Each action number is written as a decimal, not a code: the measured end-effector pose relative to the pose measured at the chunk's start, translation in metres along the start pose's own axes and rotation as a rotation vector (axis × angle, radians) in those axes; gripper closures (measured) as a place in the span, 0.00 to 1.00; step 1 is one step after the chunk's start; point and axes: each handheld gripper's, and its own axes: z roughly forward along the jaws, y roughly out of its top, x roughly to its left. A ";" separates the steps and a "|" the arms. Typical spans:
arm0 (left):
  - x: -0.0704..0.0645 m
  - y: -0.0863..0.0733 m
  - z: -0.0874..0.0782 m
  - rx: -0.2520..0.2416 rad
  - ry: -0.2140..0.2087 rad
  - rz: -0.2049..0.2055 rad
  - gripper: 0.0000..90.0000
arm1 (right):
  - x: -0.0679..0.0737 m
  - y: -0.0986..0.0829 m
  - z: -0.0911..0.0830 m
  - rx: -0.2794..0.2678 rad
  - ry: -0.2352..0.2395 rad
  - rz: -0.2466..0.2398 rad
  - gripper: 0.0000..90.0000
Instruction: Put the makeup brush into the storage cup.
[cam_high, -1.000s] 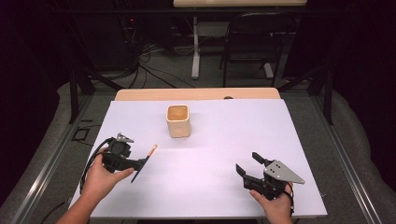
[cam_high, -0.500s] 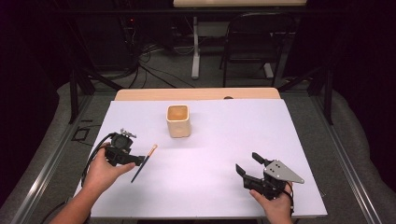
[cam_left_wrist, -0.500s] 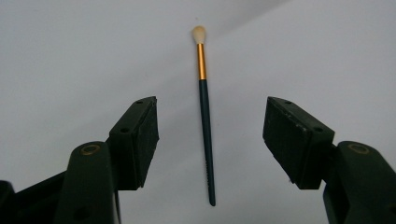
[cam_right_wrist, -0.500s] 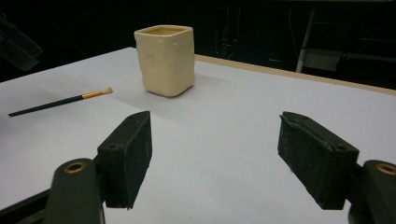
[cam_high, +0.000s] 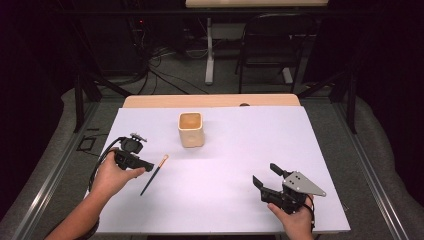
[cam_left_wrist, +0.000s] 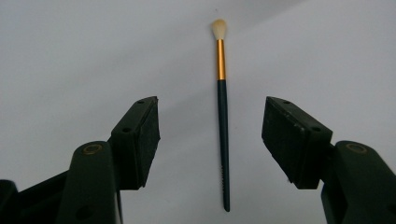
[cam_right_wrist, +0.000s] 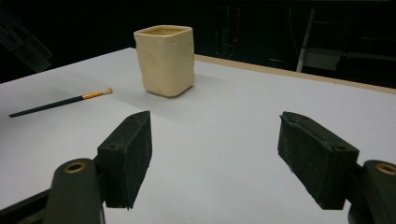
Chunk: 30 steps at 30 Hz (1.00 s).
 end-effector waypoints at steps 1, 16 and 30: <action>0.001 0.000 0.000 0.001 0.005 -0.002 0.41 | 0.000 0.000 0.000 -0.001 0.001 0.001 0.29; 0.001 0.013 0.006 0.036 0.009 -0.008 0.41 | 0.000 0.000 0.001 0.004 0.006 0.000 0.29; -0.002 0.026 0.013 0.038 0.024 -0.014 0.38 | -0.001 0.000 0.001 0.016 0.005 0.006 0.29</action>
